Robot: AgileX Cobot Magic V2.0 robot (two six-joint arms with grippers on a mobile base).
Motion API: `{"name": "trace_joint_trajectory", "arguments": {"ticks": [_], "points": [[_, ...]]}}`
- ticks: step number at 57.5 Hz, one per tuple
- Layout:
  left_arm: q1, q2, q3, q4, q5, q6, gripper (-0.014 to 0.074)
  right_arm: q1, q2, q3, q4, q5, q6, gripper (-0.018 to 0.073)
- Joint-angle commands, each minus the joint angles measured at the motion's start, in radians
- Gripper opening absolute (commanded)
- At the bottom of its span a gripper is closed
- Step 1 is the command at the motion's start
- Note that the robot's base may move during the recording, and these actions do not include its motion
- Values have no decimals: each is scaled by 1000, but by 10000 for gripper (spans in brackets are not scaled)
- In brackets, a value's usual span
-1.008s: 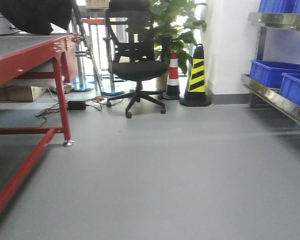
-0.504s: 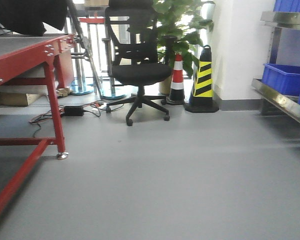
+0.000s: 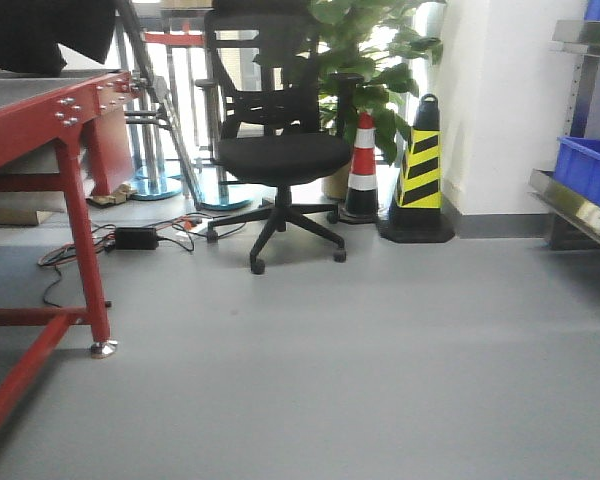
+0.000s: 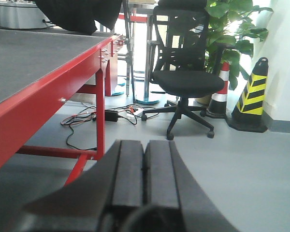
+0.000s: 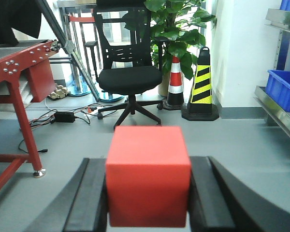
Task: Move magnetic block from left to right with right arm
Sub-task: 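Drive forward toward the office chair while holding the cube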
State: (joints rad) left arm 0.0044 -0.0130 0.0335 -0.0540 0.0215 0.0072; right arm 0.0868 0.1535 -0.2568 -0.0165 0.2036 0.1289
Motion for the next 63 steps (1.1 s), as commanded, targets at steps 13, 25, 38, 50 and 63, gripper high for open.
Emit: {"name": "trace_joint_trajectory", "arguments": {"ticks": [13,25,38,50,63], "points": [[0,-13,7,-3,-78,-7,-126,-5,11,-29,-10,-86,-8,235],[0,-13,7,-3,-78,-7,-126,-5,11,-29,-10,-86,-8,235],[0,-13,7,-3,-78,-7,-126,-5,11,-29,-10,-86,-8,235],[0,-13,7,-3,-78,-7,-126,-5,11,-29,-10,-86,-8,235],[0,-13,7,-3,-78,-7,-126,-5,11,-29,-10,-86,-8,235]]}}
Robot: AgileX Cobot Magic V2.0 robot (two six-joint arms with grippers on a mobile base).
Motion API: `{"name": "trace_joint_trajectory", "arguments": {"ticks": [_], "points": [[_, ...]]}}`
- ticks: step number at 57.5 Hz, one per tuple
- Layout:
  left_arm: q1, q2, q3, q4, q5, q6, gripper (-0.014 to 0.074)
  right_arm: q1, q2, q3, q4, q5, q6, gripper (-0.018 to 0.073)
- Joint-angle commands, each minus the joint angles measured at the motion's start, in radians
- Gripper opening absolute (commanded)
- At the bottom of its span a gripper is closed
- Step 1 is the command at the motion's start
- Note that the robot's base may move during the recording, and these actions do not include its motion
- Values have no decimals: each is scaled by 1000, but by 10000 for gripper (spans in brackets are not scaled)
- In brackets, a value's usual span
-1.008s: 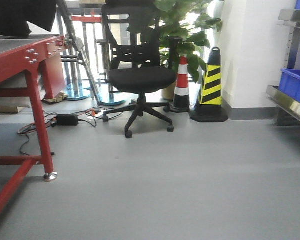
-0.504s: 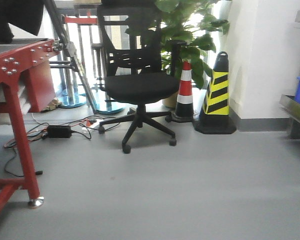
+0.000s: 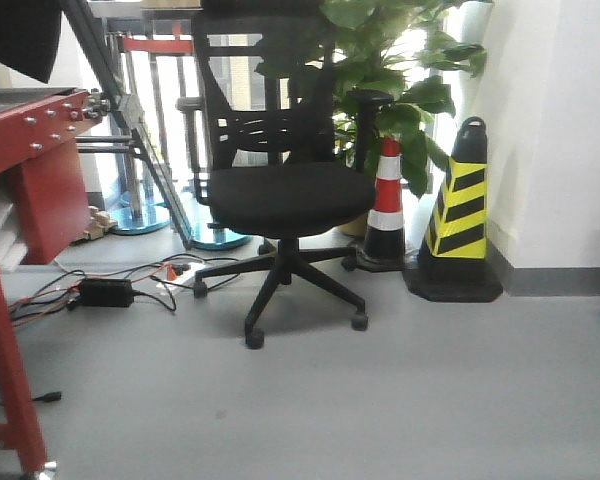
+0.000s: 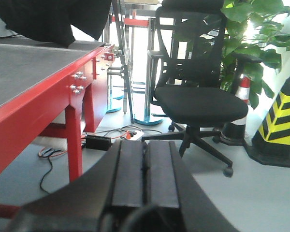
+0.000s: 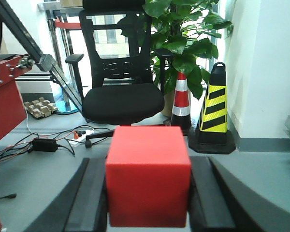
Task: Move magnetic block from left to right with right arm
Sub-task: 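Drive forward toward the office chair while holding the cube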
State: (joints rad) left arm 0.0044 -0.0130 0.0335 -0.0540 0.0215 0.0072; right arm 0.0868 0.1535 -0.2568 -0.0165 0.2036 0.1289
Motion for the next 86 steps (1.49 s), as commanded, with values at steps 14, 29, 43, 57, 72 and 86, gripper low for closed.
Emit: {"name": "trace_joint_trajectory", "arguments": {"ticks": [14,29,43,57,72,86], "points": [[0,-13,7,-3,-78,-7,-126,-5,11,-28,-10,-86,-8,235],[0,-11,7,-3,-78,-7,-126,-5,11,-28,-10,-86,-8,235],[0,-11,7,-3,-78,-7,-126,-5,11,-28,-10,-86,-8,235],[0,-11,7,-3,-78,-7,-126,-5,11,-28,-10,-86,-8,235],[0,-11,7,-3,-78,-7,-126,-5,11,-28,-10,-86,-8,235],[0,-11,7,-3,-78,-7,-126,-5,11,-28,-10,-86,-8,235]]}}
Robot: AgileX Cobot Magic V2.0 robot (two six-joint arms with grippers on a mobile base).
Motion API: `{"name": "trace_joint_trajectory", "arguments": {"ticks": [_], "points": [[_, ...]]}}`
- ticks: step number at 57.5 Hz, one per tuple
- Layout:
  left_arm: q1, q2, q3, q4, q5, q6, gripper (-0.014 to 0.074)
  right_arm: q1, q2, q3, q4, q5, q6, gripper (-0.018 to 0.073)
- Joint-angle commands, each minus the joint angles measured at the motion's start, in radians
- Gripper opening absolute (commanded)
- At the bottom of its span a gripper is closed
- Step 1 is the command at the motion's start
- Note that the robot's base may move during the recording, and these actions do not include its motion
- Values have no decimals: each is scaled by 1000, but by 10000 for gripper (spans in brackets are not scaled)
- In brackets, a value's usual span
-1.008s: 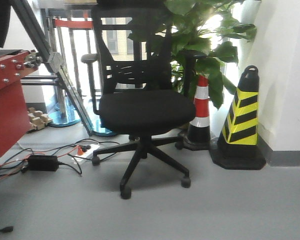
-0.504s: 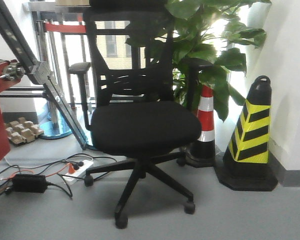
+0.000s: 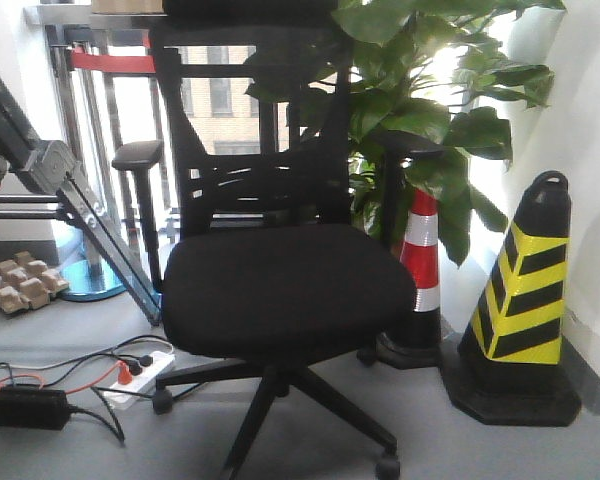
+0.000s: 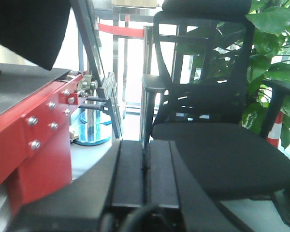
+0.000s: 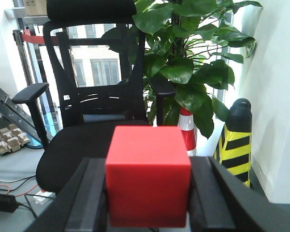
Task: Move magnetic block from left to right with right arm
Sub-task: 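Drive forward toward the office chair while holding the cube, then turn the base toward the second felt table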
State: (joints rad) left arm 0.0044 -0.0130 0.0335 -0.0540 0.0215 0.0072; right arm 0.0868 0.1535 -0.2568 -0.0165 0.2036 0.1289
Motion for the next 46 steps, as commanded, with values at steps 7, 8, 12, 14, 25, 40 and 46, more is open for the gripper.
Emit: {"name": "trace_joint_trajectory", "arguments": {"ticks": [7,8,12,14,25,40,46], "points": [[0,-11,7,-3,-78,-7,-126,-5,11,-28,-10,-86,-8,235],[0,-11,7,-3,-78,-7,-126,-5,11,-28,-10,-86,-8,235],[0,-11,7,-3,-78,-7,-126,-5,11,-28,-10,-86,-8,235],[0,-11,7,-3,-78,-7,-126,-5,11,-28,-10,-86,-8,235],[0,-11,7,-3,-78,-7,-126,-5,11,-28,-10,-86,-8,235],[0,-11,7,-3,-78,-7,-126,-5,11,-28,-10,-86,-8,235],[0,-11,7,-3,-78,-7,-126,-5,11,-28,-10,-86,-8,235]]}}
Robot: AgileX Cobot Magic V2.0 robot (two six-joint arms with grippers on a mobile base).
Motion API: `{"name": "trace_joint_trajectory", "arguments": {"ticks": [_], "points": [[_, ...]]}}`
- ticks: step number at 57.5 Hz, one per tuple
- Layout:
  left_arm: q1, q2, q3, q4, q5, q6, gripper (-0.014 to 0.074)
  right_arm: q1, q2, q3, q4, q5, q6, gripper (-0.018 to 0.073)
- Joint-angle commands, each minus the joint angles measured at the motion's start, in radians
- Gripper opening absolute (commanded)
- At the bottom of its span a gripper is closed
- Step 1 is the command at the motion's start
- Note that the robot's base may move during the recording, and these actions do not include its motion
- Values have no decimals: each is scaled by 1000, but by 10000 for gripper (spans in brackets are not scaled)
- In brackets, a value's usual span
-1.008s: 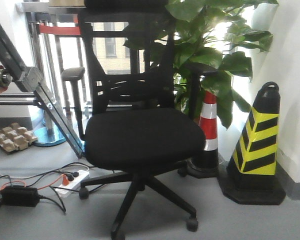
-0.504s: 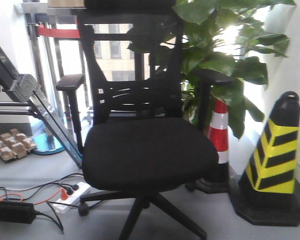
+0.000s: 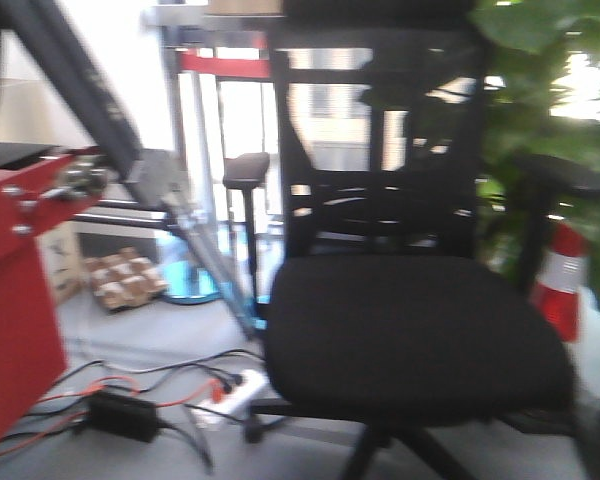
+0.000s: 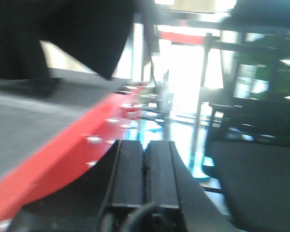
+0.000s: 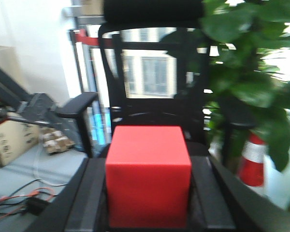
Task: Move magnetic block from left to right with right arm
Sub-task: 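Turn the base toward the second felt table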
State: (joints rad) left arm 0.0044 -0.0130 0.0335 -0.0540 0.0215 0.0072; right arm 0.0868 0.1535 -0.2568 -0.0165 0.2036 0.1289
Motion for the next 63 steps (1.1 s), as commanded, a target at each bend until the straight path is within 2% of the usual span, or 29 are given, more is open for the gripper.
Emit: {"name": "trace_joint_trajectory", "arguments": {"ticks": [1,63], "points": [[0,-11,7,-3,-78,-7,-126,-5,11,-28,-10,-86,-8,235],[0,-11,7,-3,-78,-7,-126,-5,11,-28,-10,-86,-8,235]]}}
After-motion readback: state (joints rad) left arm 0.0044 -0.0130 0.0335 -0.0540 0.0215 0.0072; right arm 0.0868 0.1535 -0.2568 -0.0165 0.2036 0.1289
